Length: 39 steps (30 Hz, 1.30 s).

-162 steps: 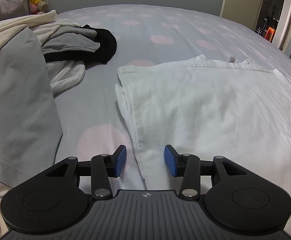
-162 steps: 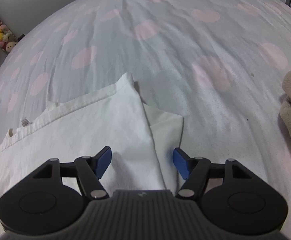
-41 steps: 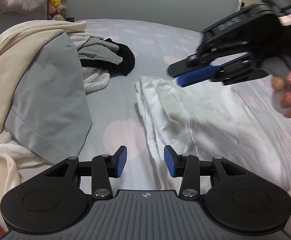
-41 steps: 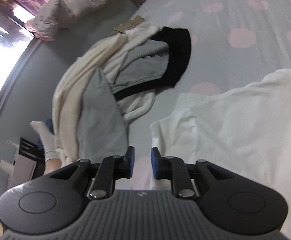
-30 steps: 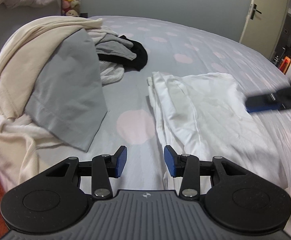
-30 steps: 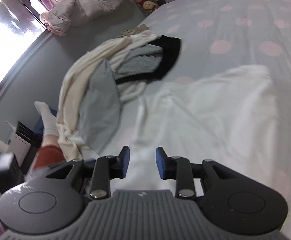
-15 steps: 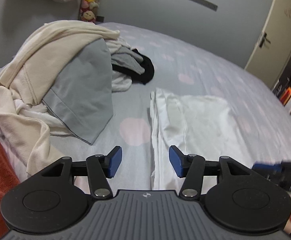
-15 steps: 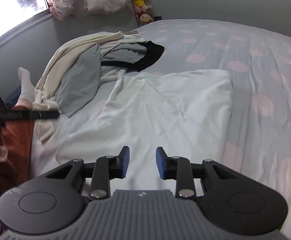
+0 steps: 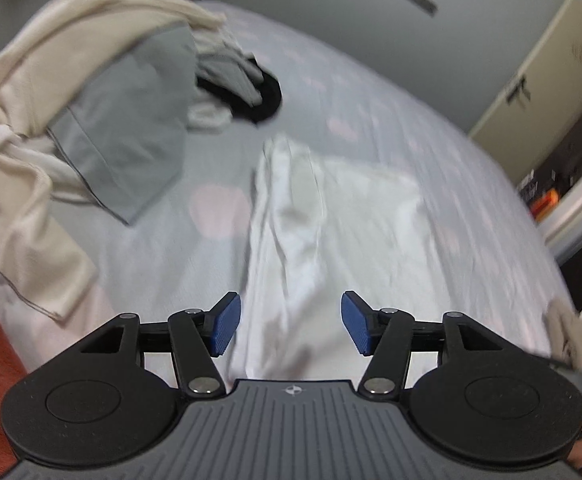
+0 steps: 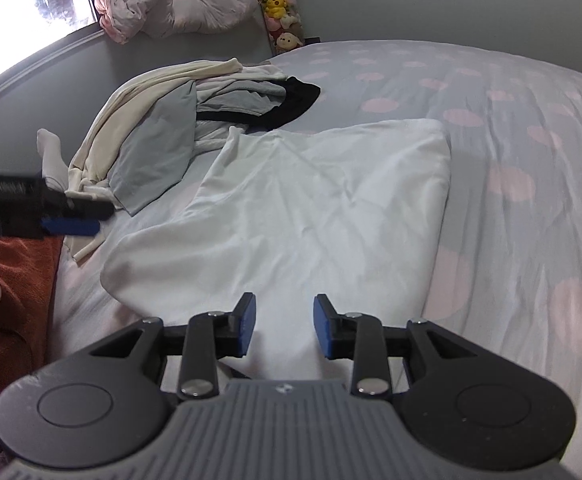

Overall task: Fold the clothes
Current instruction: 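Move both grippers to the sides of the folded white bundle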

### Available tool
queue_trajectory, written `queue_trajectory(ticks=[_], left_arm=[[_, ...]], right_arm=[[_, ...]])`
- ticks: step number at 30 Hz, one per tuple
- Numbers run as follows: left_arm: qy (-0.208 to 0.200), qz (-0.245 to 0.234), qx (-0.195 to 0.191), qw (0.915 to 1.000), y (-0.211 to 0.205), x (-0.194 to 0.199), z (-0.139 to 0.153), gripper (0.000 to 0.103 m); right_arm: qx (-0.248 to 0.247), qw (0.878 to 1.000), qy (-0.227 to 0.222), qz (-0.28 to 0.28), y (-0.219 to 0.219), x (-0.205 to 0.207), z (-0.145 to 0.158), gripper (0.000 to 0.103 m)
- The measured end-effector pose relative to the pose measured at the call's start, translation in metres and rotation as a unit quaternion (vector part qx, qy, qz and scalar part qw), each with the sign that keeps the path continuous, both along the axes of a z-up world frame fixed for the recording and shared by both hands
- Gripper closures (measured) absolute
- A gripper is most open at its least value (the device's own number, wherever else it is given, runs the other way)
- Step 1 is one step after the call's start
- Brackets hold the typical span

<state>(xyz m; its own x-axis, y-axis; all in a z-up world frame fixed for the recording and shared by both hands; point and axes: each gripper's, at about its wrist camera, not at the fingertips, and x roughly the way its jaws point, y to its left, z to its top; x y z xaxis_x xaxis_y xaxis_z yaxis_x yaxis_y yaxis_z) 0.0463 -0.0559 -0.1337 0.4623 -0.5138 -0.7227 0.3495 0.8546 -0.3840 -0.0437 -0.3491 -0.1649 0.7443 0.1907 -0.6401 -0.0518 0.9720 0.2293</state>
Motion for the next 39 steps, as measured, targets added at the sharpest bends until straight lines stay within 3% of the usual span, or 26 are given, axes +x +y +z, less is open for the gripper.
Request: queue_trajectory(ticks=[3,6,8,14,18,21,23,26,28,31,33,36,38,39], left_arm=[[0.018,-0.005,0.030,0.9994,-0.007,0.002,-0.014,0.055],[0.024,-0.002,0.065,0.9976,-0.011,0.004,-0.029,0.073],[0.017,-0.002,0.091,0.9957,-0.012,0.004,-0.037,0.074],[0.003,0.011,0.112,0.9937,-0.009,0.001,-0.036,0.071],[-0.008,0.028,0.088,0.9957,-0.002,-0.002,-0.022,0.071],[0.002,0.024,0.045,0.9987,0.004,-0.001,-0.018,0.053],[0.008,0.017,0.032,0.9993,0.002,0.000,-0.020,0.052],[0.017,0.012,0.045,0.9988,-0.004,0.003,-0.029,0.053],[0.031,0.010,0.046,0.9984,-0.006,0.007,-0.038,0.059],[0.036,0.009,0.066,0.9971,-0.010,0.009,-0.049,0.061],[0.030,0.009,0.078,0.9965,-0.013,0.010,-0.050,0.061],[0.012,0.013,0.089,0.9959,-0.013,0.007,-0.043,0.061],[0.000,0.013,0.073,0.9972,-0.010,0.006,-0.036,0.059],[-0.004,0.013,0.060,0.9981,-0.009,0.006,-0.032,0.054]], right_arm=[[0.008,1.000,-0.003,0.000,-0.002,-0.001,0.000,0.064],[0.015,1.000,-0.001,-0.002,-0.004,-0.002,-0.003,0.063],[0.021,1.000,0.000,-0.003,-0.006,-0.002,-0.004,0.063],[0.040,0.999,0.006,-0.025,-0.019,-0.004,-0.007,0.060],[0.081,0.994,0.010,-0.075,-0.045,-0.009,-0.008,0.057],[0.134,0.983,0.030,-0.121,-0.069,-0.014,-0.015,0.056],[0.163,0.975,0.041,-0.147,-0.082,-0.017,-0.021,0.056],[0.203,0.963,0.061,-0.168,-0.095,-0.018,-0.032,0.056],[0.229,0.955,0.076,-0.170,-0.099,-0.018,-0.042,0.057],[0.263,0.946,0.092,-0.165,-0.100,-0.016,-0.053,0.063],[0.258,0.948,0.097,-0.157,-0.097,-0.014,-0.054,0.076],[0.237,0.955,0.091,-0.156,-0.093,-0.014,-0.049,0.075],[0.218,0.960,0.077,-0.161,-0.093,-0.015,-0.043,0.070],[0.208,0.962,0.070,-0.163,-0.093,-0.016,-0.039,0.068]])
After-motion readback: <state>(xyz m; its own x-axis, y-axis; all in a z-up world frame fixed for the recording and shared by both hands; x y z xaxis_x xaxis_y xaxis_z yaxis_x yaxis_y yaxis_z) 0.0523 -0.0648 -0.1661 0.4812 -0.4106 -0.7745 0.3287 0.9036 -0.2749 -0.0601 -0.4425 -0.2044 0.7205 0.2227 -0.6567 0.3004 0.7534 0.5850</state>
